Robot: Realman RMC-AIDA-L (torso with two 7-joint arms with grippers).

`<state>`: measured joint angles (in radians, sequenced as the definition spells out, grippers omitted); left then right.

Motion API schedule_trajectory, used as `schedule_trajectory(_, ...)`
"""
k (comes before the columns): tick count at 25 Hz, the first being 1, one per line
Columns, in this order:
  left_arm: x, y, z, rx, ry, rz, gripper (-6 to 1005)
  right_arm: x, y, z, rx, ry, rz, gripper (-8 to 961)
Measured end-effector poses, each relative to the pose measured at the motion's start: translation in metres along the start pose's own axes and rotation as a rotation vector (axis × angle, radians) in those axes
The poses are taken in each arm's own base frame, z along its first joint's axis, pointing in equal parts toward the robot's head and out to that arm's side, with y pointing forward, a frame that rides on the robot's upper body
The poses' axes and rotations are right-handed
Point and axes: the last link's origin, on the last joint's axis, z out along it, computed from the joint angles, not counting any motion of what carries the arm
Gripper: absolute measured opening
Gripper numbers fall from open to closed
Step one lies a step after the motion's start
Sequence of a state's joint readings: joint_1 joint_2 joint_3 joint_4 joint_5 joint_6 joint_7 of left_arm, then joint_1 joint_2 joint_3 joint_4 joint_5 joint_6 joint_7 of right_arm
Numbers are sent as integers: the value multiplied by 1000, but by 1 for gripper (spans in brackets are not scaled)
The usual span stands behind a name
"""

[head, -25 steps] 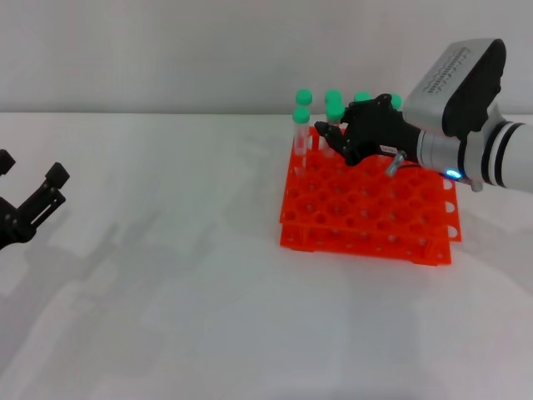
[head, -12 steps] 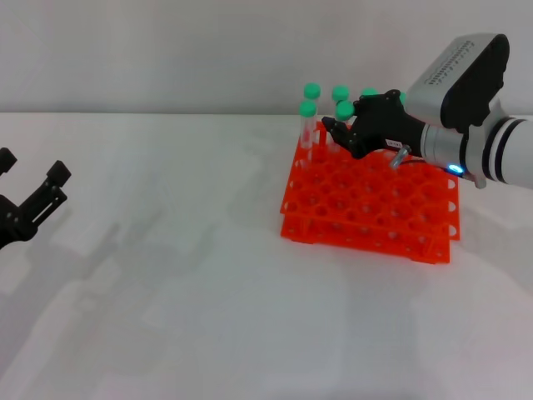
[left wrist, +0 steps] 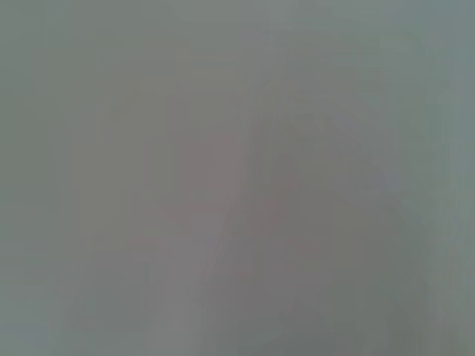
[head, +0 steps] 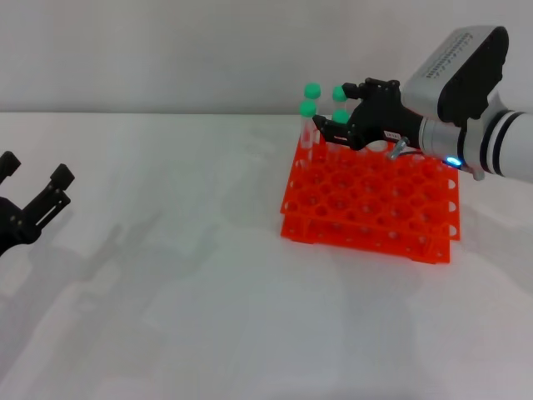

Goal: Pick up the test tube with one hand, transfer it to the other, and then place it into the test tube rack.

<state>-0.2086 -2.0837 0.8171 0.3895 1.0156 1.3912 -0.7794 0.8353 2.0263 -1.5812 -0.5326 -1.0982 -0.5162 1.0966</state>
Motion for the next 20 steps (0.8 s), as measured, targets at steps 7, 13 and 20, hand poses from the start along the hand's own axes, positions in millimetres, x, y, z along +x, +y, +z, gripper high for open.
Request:
schedule_trajectory(7,3,-6,-4,36,20,-5,893,-5,7,-22,-59,-131,68,688)
schedule_trajectory(13,10,-14,-4,91,69,-9,893,21,7,-86,-45,-348,151,692)
schedule_trajectory(20,15,-24,-6,184,133,-10,892,66,14,-153,81,-554,201,692)
